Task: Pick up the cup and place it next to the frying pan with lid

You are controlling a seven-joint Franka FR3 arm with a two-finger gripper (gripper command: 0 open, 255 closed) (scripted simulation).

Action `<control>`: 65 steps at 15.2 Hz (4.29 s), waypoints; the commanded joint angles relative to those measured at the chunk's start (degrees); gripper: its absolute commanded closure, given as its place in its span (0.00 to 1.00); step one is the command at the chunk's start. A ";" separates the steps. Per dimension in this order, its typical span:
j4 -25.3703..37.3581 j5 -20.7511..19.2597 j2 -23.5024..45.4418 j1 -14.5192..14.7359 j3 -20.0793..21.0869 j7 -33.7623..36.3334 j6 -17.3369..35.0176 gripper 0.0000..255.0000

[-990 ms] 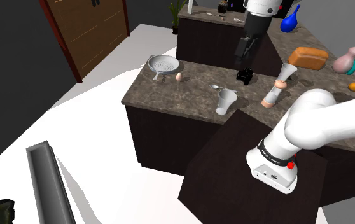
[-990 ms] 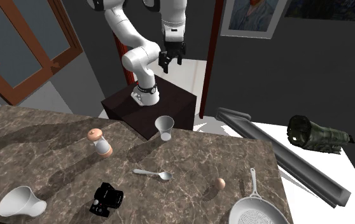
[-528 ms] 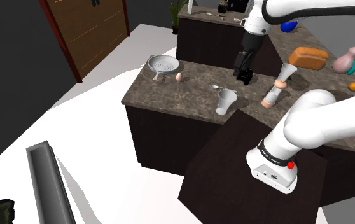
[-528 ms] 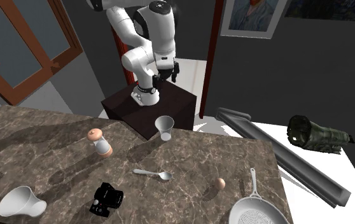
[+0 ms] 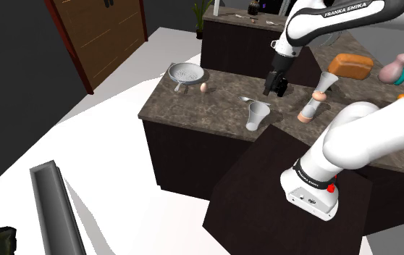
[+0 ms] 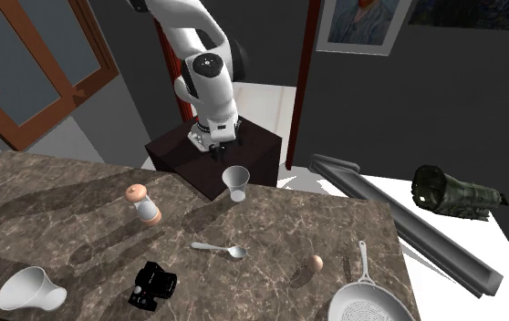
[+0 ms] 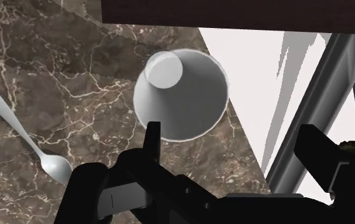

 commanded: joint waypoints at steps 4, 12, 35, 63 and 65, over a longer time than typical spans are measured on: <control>1.07 4.34 12.04 3.11 -9.25 -10.83 9.71 0.00; 2.20 16.35 25.60 8.45 -16.03 -23.87 18.18 0.00; 1.41 17.59 26.47 9.08 -16.05 -24.49 19.59 1.00; 10.08 4.20 6.64 2.70 -7.95 -9.96 -4.65 1.00; 11.09 4.08 5.91 2.57 -7.46 -9.49 -6.32 1.00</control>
